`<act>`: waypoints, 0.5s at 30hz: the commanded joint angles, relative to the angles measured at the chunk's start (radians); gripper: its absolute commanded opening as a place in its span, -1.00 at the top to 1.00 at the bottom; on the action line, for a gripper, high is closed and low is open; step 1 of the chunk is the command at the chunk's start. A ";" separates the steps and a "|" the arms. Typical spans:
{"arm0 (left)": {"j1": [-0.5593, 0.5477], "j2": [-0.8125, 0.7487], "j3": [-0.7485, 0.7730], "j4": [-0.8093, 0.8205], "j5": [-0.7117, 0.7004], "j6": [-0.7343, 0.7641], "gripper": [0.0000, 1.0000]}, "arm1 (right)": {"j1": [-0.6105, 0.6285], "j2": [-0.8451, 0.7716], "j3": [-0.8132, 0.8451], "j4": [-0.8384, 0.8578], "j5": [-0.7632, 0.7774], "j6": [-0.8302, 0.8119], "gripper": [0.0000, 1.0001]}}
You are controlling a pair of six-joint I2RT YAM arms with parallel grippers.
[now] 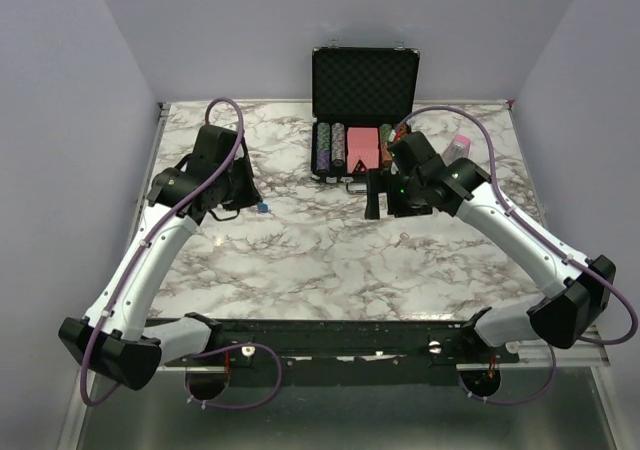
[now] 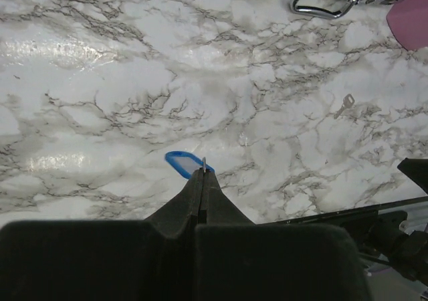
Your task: Remove the keys from the keyring
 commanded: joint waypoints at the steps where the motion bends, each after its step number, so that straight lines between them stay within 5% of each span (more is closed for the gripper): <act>1: 0.032 -0.007 -0.030 0.063 0.126 -0.009 1.00 | 0.007 -0.048 -0.059 -0.041 -0.041 0.032 -1.00; 11: 0.046 0.045 -0.056 0.063 0.159 0.005 1.00 | 0.007 -0.038 -0.067 -0.030 -0.045 0.032 -1.00; 15: 0.046 0.019 -0.063 0.068 0.159 0.011 -0.13 | 0.007 -0.016 -0.055 -0.027 -0.056 0.026 -1.00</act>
